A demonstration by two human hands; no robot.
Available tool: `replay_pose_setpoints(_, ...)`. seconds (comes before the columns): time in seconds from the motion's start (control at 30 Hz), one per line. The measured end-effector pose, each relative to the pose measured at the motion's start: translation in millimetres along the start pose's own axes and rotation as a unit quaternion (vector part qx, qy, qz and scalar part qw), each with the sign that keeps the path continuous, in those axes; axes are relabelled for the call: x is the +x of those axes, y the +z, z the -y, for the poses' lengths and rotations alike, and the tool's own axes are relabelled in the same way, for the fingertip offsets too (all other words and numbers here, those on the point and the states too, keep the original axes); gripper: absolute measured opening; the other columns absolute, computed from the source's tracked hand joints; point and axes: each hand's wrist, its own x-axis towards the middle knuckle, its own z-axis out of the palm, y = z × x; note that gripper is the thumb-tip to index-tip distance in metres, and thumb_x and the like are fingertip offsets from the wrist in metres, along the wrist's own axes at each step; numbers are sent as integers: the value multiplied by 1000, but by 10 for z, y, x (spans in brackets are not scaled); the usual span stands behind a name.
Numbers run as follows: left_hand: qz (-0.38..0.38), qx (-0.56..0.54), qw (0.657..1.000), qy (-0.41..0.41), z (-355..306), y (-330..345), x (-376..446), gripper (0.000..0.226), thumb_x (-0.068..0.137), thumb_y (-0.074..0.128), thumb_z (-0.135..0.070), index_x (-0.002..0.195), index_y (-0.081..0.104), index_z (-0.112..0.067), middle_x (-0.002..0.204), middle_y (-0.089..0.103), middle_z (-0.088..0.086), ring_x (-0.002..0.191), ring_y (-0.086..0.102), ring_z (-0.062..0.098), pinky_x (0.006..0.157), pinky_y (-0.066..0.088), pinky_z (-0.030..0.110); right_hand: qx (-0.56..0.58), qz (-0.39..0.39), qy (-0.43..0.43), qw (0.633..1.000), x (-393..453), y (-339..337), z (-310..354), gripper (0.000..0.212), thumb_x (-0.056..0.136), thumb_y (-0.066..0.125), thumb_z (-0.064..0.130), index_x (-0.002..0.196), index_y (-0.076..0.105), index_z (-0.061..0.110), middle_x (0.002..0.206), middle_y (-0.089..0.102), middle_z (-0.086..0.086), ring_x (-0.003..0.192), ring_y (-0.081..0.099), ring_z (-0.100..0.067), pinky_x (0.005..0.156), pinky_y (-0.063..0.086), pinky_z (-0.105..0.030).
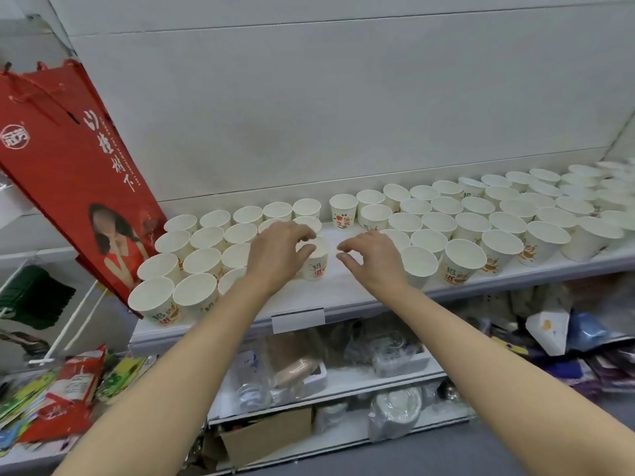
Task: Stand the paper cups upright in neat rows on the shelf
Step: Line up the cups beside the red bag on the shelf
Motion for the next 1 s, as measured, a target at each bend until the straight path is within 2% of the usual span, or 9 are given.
replay_pose_setpoints(0.1,11,-73,996,43,-464,172,11,16,94,62,-34,106,72,-30,104,69,-12,96,58,9,73,46,27,-28,-17,30,999,-344,-289,-215,12,86,68,31,90,74,21,91,72,4,89,59,-20,77,45,-36)
replay_pose_setpoints(0.2,38,-109,989,97,-894,363,44,15,92,64,-36,104,71,-31,103,69,-14,98,57,11,77,46,29,-50,-18,26,998,-710,-544,-472,9,84,71,26,86,74,18,84,71,2,84,59,-21,73,46,-38)
replay_pose_setpoints(0.3,83,-59,982,160,-1190,511,107,26,87,69,-39,111,68,-33,113,66,-11,107,50,16,85,40,30,-64,-36,19,997,-997,-776,-733,5,82,72,23,85,73,18,82,70,4,82,58,-19,72,40,-30)
replay_pose_setpoints(0.4,87,10,980,180,-1357,607,151,25,86,70,-39,110,69,-31,114,67,-8,106,48,17,85,37,30,-66,-40,28,997,-1130,-971,-992,4,81,73,21,84,72,18,82,69,5,84,58,-17,74,45,-33)
replay_pose_setpoints(0.63,83,36,987,129,-1525,723,125,15,91,64,-35,101,74,-28,106,70,-8,99,49,16,75,36,27,-52,-21,105,993,-1149,-1166,-1458,11,85,70,26,94,71,20,93,70,6,91,56,-16,78,46,-32)
replay_pose_setpoints(0.77,51,15,994,99,-1537,657,49,13,90,66,-35,97,74,-28,97,70,-10,91,49,15,69,34,27,-36,-11,104,994,-1013,-1169,-1577,19,87,67,27,104,69,18,102,68,4,101,51,-19,81,40,-30)
replay_pose_setpoints(0.9,18,-78,996,25,-1410,444,-51,4,86,71,-36,84,72,-32,79,62,-20,83,51,9,67,41,31,-52,22,85,995,-849,-1173,-1670,28,85,68,34,110,68,21,109,66,5,106,46,-19,84,38,-31)
replay_pose_setpoints(1.0,25,-166,984,-57,-1288,256,-143,5,84,75,-32,79,73,-30,79,68,-20,77,56,0,69,43,24,-68,57,88,992,-742,-1180,-1733,25,84,68,38,105,70,24,106,67,8,105,46,-17,85,40,-32)
